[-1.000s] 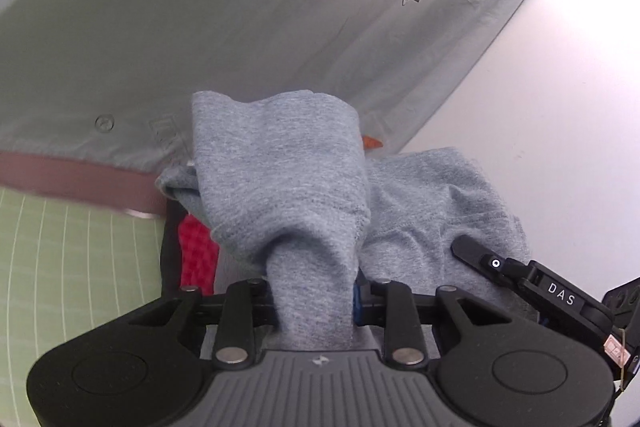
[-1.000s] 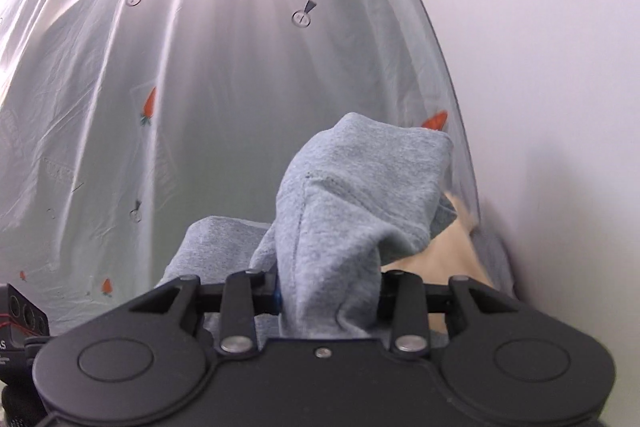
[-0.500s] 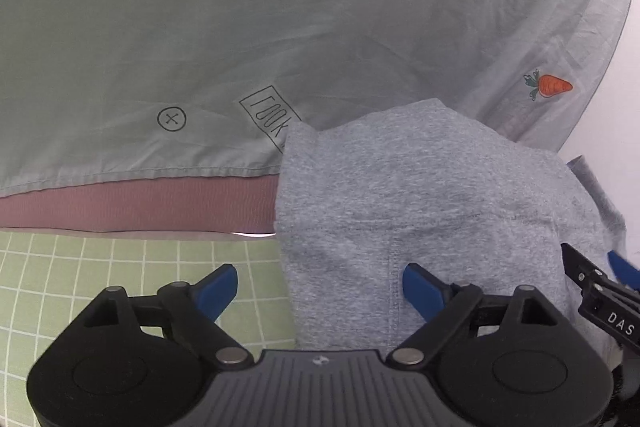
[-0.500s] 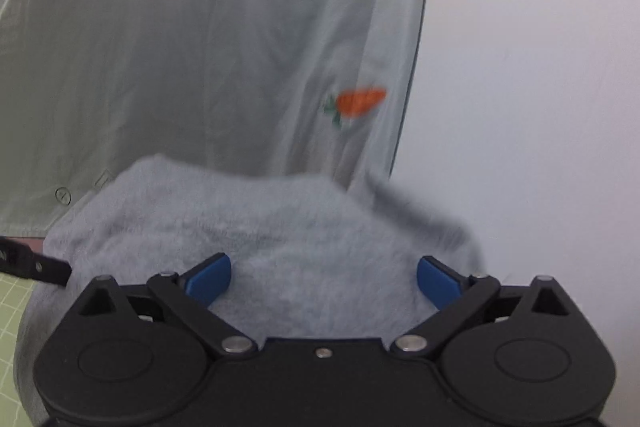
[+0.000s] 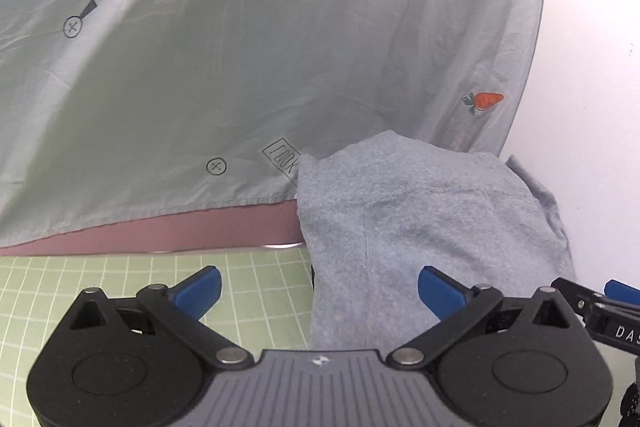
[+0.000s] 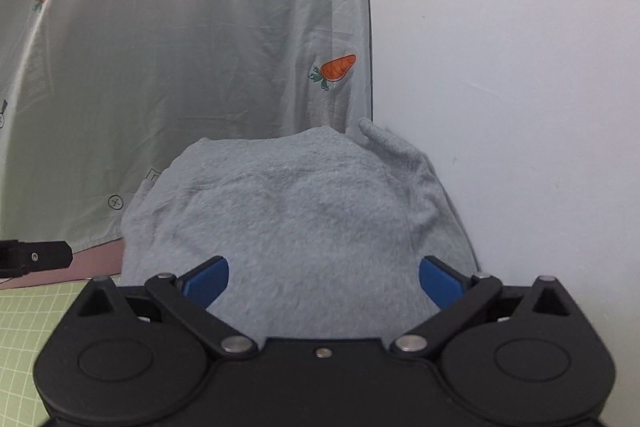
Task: Fold clothes
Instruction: 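Lower the hoodie onto the stack, open both tools and withdraw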
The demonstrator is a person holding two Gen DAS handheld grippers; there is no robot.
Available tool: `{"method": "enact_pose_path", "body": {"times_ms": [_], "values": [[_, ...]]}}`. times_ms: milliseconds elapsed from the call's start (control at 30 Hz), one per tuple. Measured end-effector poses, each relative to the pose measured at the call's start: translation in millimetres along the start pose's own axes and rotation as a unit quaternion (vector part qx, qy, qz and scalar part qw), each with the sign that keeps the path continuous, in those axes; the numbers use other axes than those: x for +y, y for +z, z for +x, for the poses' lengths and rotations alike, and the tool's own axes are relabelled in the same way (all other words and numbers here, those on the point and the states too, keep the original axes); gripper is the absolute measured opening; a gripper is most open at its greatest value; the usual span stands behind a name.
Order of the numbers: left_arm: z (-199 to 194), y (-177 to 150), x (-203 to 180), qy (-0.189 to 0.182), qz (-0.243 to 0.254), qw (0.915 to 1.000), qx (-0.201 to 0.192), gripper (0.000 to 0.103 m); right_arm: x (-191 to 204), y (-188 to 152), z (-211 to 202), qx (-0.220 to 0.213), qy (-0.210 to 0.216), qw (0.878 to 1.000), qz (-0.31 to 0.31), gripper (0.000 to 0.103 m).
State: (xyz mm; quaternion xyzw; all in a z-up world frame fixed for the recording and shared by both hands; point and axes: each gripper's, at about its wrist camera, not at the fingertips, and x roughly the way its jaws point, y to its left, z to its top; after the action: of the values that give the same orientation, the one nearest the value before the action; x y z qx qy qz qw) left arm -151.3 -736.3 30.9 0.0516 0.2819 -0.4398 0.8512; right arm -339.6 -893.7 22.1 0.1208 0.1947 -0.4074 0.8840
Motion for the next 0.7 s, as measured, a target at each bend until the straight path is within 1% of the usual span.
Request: {"method": "enact_pose_path", "body": {"times_ms": [100,233,333,500,700], "values": [[-37.8,-17.9,-9.3,-0.004,0.005,1.0,0.0,0.103,13.3,-15.0,-39.6,0.01,0.002,1.0,-0.005,0.103],[-80.0,-43.1,-7.4,-0.014,0.001,0.9999,0.01,0.103,26.1,-37.7,-90.4,0.027,0.014,1.0,-0.005,0.103],[-105.9,-60.1,-8.5,-0.015,0.018,0.9997,0.012,0.103,34.3,-53.4,-121.2,0.032,0.014,0.999,-0.016,0.103],[-144.7,-90.4,-7.4,-0.011,0.042,0.9989,0.018,0.103,37.6,-76.6,-165.1,0.042,0.02,0.999,-0.018,0.103],[-176.6,-117.5,-6.4,0.008,0.07,0.9972,0.026,0.103,33.1,-93.8,-200.1,0.047,0.008,0.999,-0.012,0.103]]}}
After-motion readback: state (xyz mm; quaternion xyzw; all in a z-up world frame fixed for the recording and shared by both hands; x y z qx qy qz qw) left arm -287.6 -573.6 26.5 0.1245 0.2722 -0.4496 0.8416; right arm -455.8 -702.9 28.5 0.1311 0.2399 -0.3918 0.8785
